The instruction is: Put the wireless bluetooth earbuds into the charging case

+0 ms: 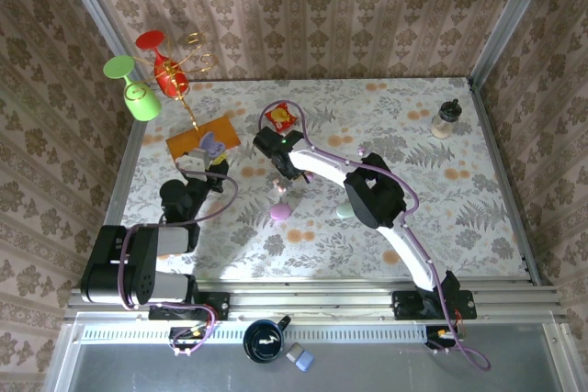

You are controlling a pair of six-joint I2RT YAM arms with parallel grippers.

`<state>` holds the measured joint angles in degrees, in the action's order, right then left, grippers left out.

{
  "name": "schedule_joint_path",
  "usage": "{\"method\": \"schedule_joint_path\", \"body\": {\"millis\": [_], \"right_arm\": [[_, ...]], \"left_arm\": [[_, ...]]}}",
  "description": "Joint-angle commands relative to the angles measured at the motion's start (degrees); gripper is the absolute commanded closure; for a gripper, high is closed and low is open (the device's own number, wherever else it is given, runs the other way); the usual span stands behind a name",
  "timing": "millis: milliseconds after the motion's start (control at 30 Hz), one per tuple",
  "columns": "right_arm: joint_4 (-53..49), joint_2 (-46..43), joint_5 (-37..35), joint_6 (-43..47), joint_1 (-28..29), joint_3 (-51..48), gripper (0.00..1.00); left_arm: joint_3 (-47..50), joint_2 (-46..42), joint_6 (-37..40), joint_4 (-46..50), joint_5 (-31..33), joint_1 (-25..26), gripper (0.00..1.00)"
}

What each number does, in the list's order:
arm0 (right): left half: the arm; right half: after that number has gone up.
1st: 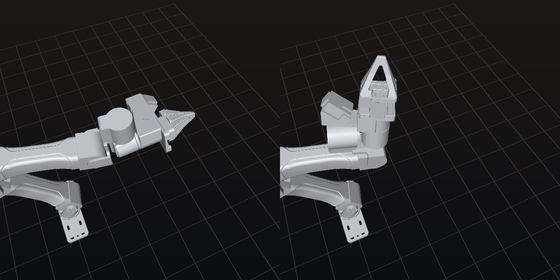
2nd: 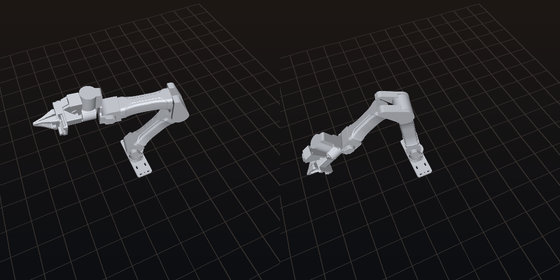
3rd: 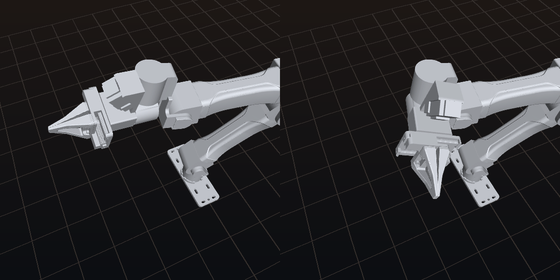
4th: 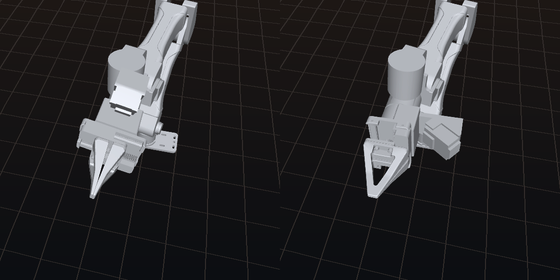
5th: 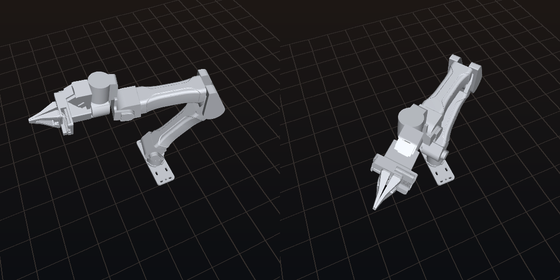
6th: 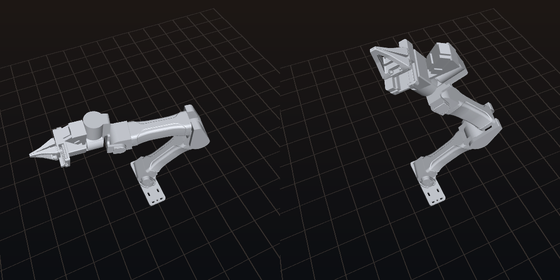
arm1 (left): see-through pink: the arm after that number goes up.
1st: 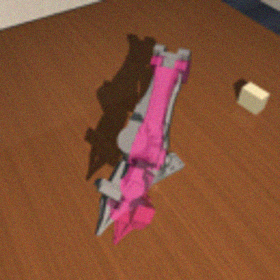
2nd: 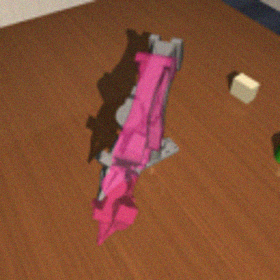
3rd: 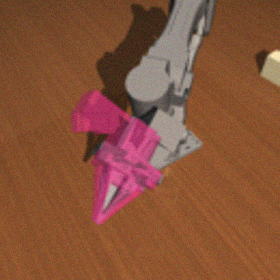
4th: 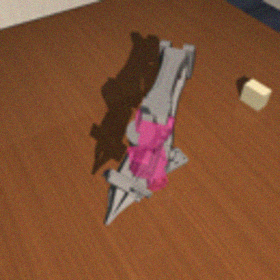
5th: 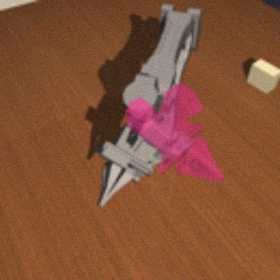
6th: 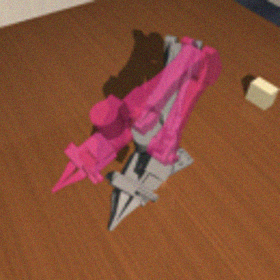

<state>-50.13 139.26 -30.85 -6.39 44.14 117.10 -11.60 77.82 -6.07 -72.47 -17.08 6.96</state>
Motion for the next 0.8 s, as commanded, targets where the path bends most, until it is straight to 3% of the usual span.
{"method": "schedule_joint_path", "body": {"millis": [0, 500, 767], "right_arm": [[-3.2, 2.2, -0.6, -1.1, 0.4, 2.3, 0.6], [-4.9, 2.9, -0.9, -0.9, 0.1, 3.7, 0.75], [8.4, -9.7, 4.0, -1.4, -0.1, -9.1, 0.76]], "left_arm": [[0.6, -1.1, -0.9, -1.5, 0.0, -0.6, 0.74], [0.7, -1.2, -0.8, -1.5, -0.4, -0.5, 0.74], [0.3, -1.2, 0.7, -1.4, -4.6, -0.3, 0.75]]}}
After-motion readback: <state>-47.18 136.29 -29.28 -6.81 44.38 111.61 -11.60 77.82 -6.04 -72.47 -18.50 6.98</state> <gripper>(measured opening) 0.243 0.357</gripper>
